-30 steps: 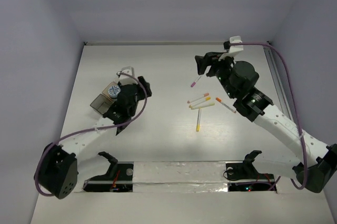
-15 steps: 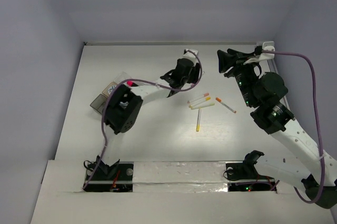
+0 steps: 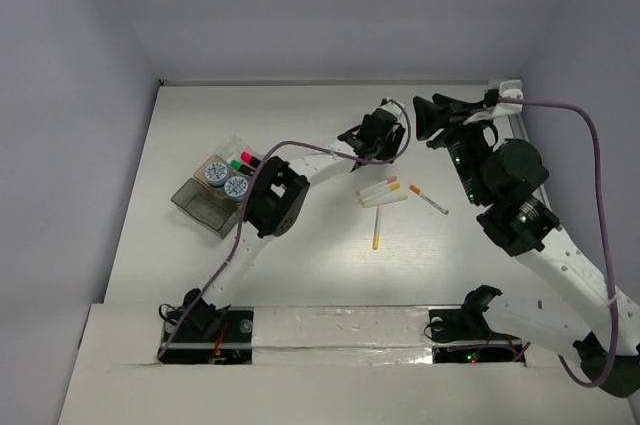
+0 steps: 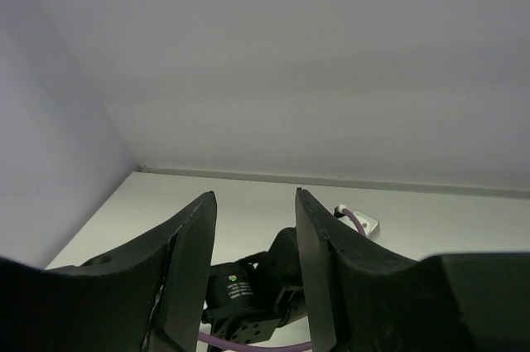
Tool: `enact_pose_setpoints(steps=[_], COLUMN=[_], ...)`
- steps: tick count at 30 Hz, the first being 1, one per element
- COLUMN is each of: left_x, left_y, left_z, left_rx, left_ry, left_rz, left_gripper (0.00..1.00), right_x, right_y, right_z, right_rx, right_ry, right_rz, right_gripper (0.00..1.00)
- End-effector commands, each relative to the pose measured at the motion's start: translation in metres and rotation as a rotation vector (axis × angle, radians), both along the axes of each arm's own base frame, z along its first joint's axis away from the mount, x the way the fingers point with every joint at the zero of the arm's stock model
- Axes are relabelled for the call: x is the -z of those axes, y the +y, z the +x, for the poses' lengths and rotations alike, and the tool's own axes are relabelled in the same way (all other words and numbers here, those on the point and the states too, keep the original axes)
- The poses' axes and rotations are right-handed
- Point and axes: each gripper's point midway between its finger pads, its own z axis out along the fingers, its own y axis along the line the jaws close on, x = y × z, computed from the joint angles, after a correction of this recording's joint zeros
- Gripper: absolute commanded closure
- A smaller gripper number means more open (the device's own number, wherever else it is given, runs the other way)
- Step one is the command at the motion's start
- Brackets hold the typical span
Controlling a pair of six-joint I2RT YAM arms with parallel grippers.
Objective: Sort the stationery into containers
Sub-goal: Pick up the pen from the center of the board.
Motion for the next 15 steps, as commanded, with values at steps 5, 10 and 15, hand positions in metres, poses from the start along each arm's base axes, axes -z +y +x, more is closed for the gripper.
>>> enact_pose_setpoints(steps=[5, 10, 15], left_x=[-0.007, 0.016, 0.027], left_y=[0.005, 0.009, 0.013], left_z=[0.009, 0.004, 0.0], left_rx=[-0.046, -0.033, -0.028], left_ry=[-0.03, 0.01, 0.02], left_rz=[0.052, 0.097, 0.12], left_gripper=[0.47, 0.67, 0.91], right_x=[-0.014, -0.014, -0.013], right_y=[-0.008, -0.01, -0.009], right_z=[-0.007, -0.008, -0.009], right_rx=[0.008, 0.009, 0.004], right_ry=[-0.055, -0.055, -0.054], right_rz=[0.022, 0.03, 0.032], right_gripper=[0.51, 0.51, 0.51])
